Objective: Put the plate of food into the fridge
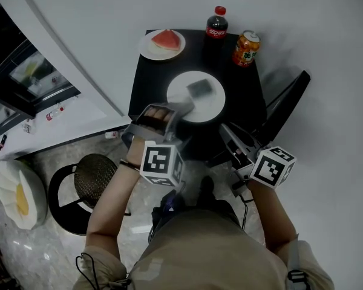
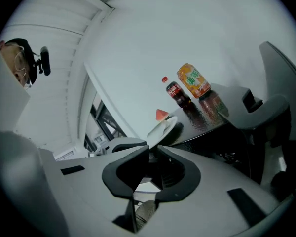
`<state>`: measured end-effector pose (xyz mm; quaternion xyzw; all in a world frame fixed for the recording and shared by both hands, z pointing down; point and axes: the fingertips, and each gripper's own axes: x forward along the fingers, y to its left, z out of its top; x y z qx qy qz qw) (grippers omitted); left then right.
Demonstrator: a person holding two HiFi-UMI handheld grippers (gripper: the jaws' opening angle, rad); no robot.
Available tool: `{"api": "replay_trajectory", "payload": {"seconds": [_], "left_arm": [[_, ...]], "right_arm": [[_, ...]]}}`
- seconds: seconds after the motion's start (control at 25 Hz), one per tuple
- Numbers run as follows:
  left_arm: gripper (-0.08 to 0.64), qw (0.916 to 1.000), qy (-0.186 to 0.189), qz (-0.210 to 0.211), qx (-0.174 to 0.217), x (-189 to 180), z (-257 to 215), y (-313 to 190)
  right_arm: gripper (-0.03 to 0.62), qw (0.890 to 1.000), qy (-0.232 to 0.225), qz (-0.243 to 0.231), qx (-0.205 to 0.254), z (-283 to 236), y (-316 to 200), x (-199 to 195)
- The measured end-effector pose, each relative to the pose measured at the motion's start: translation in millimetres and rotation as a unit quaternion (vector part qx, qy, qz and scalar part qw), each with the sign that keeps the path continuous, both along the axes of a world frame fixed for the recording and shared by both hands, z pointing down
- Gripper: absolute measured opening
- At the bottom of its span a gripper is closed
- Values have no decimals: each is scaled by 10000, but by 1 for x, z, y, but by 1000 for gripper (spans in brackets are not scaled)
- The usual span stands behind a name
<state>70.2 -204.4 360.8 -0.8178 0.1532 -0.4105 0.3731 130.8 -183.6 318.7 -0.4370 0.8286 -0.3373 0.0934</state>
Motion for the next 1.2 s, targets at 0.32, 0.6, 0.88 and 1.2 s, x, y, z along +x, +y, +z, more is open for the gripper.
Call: {"api": "replay_trajectory", "payload": {"seconds": [0.32, 0.6, 0.88, 1.2], "left_arm": [[235, 9992, 379, -60, 64, -3, -11, 1], [119, 9973, 697, -192, 155, -7, -22, 0], [78, 9961, 840, -208, 179, -10, -25, 2], [77, 9960, 870, -106, 198, -17, -25, 11]], "right_arm": [[127, 9961, -833, -123, -281, -5, -12, -8], [127, 9961, -808, -245, -243, -10, -16, -14], [127, 9938, -998, -256, -409, -8, -14, -18], [127, 9925, -1101, -256, -458, -7, -14, -19]]}}
